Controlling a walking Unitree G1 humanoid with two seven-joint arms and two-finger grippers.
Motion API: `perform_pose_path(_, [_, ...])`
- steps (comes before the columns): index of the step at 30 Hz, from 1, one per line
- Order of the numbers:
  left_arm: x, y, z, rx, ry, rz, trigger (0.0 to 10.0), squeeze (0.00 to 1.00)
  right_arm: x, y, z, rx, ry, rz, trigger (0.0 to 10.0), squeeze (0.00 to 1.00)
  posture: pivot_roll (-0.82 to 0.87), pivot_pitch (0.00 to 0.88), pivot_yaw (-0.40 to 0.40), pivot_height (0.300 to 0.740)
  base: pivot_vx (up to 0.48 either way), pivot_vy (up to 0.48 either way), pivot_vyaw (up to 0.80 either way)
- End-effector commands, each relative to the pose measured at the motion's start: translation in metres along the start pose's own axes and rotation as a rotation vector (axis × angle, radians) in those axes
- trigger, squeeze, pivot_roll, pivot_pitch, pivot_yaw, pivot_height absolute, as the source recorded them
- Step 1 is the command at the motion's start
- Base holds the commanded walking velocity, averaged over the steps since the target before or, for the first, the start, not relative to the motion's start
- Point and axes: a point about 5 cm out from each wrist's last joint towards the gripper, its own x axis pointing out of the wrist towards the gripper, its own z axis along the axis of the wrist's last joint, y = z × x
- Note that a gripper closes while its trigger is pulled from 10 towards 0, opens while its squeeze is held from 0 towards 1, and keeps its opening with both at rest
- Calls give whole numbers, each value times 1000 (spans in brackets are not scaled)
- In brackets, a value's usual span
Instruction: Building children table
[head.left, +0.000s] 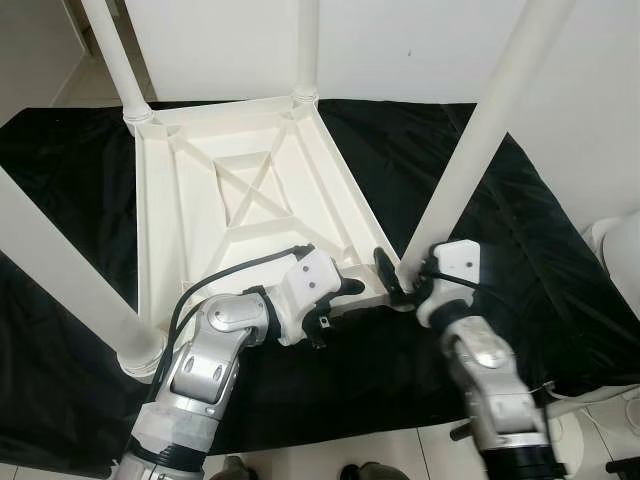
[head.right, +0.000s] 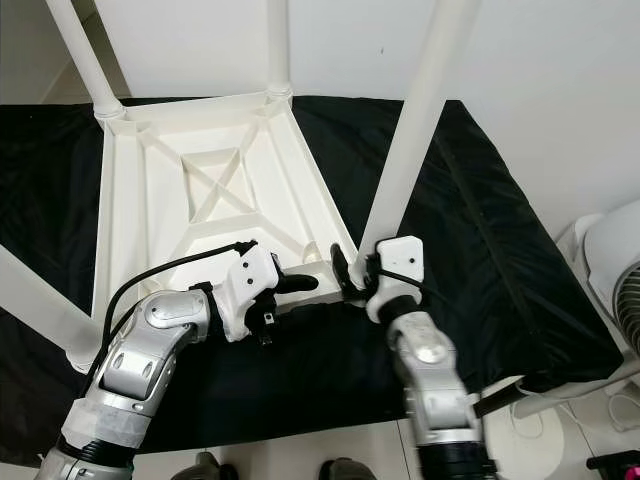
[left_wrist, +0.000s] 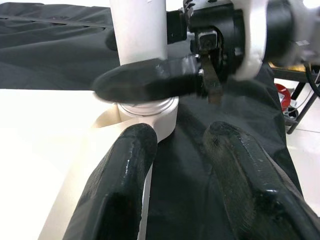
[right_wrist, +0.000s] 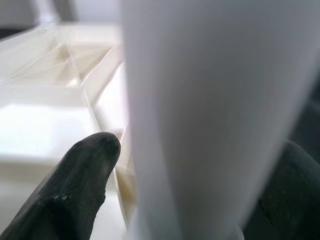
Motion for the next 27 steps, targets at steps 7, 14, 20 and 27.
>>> perform_pose_path(7, [4, 6, 1, -2, -4, 91, 10000, 0, 7, -13, 3, -11, 1, 214, 10000, 0, -113, 32, 16, 740, 0, 0, 0])
perform_pose_path(14, [6, 4, 2, -3, -11, 90, 10000, 0, 21, -17, 3, -34, 23, 385, 7333, 0, -107, 34, 13, 740, 0, 0, 0])
perform_pose_path(20, [4, 6, 2, -5, -13, 118, 10000, 0, 24, -23, -3, -21, 59, 448, 0, 0, -93, 39, -6, 740, 0, 0, 0])
perform_pose_path(27, [5, 6, 2, -8, -17, 125, 10000, 0, 21, -29, -7, -10, 70, 438, 0, 0, -97, 46, -9, 740, 0, 0, 0])
